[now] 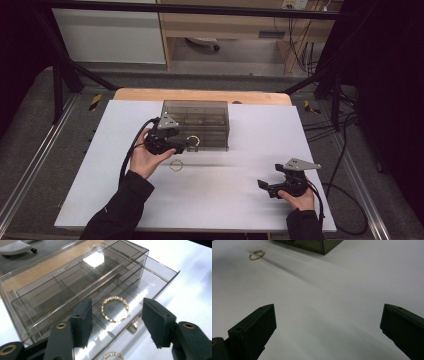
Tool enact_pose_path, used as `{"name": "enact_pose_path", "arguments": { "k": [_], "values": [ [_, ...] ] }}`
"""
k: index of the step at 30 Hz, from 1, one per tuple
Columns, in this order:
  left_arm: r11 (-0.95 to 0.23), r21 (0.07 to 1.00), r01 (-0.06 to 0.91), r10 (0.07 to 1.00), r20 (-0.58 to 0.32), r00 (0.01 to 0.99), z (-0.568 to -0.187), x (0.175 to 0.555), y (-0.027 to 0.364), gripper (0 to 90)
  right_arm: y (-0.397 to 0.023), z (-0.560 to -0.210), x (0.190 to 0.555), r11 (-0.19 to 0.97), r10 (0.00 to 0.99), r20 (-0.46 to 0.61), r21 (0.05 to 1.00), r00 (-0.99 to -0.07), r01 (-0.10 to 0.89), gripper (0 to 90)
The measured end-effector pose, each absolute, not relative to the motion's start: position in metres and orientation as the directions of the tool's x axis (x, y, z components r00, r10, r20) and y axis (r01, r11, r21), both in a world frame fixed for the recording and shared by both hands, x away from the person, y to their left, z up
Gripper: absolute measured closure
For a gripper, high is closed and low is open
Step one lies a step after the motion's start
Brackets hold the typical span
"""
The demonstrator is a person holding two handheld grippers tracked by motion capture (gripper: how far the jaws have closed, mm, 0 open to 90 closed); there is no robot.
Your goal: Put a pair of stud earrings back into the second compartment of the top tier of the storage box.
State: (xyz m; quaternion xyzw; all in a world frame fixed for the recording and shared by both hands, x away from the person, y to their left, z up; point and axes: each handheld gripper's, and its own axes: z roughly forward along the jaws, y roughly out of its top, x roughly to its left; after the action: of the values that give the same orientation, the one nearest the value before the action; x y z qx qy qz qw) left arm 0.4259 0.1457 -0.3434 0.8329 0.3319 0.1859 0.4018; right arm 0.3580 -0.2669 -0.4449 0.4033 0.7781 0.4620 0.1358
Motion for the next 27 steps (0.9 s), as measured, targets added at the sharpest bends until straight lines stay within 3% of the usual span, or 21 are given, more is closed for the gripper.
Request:
{"name": "enact_pose_path", "arguments": {
  "k": [13,27],
  "values": [
    [-0.471,0.786,0.401,0.676,0.03,0.736,-0.353,0.399,0.166,21.5,-0.267,-0.445,0.358,0.249,0.753,0.16,0.828,-0.638,0.503,1.1],
    [-0.47,0.771,0.429,0.686,0.014,0.727,-0.377,0.379,0.184,15.5,-0.267,-0.446,0.358,0.256,0.752,0.156,0.826,-0.64,0.502,1.1]
  ]
}}
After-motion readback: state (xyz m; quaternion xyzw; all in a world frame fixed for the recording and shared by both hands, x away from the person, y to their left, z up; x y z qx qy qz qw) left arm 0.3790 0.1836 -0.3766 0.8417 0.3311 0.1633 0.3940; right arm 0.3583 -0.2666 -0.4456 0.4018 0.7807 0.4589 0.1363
